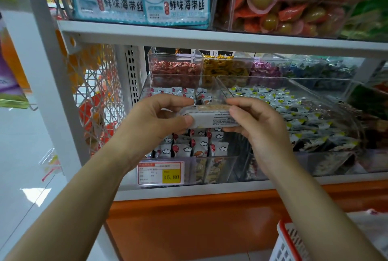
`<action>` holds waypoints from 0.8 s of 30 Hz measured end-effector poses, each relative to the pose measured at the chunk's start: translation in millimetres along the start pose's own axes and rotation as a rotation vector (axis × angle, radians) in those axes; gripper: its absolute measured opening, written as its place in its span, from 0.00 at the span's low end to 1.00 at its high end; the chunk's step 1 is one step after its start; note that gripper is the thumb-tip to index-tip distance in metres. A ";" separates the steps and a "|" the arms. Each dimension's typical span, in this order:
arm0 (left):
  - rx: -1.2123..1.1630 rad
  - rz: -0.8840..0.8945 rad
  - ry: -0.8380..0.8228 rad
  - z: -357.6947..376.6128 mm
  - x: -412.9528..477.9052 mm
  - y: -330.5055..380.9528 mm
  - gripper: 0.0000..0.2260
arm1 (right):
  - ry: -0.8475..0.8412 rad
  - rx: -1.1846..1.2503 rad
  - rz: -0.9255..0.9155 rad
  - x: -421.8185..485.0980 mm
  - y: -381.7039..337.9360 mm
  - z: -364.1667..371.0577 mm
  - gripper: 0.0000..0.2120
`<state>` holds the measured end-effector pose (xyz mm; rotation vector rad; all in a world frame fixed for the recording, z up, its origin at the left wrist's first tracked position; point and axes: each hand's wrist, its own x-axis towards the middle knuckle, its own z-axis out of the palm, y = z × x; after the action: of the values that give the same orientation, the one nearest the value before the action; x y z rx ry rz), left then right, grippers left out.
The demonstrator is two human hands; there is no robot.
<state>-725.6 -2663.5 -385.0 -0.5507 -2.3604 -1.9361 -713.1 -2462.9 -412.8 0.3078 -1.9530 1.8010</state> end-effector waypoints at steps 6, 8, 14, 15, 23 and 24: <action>-0.005 0.035 -0.053 1.9 -1.8 2.2 0.17 | -0.023 -0.115 -0.013 -0.6 -3.1 -1.9 0.06; -0.055 0.019 -0.038 -1.2 0.0 1.0 0.17 | -0.071 -0.023 0.046 -0.6 -3.2 -3.2 0.05; -0.059 0.026 -0.040 0.7 1.3 -2.3 0.09 | -0.059 0.043 0.077 -0.4 -5.7 0.0 0.08; -0.036 0.039 -0.048 0.0 1.2 -2.5 0.09 | -0.052 0.035 0.073 -0.4 -6.1 0.2 0.09; 0.316 0.072 0.001 8.0 1.1 -5.0 0.11 | -0.005 -0.311 -0.173 -5.2 -8.3 7.5 0.06; 0.305 0.064 -0.005 7.9 1.2 -3.8 0.13 | -0.012 -0.320 -0.181 -5.1 -8.6 8.1 0.06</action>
<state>-726.3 -2656.2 -390.0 -0.5975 -2.5378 -1.5094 -706.2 -2472.6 -407.9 0.3743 -2.1078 1.3527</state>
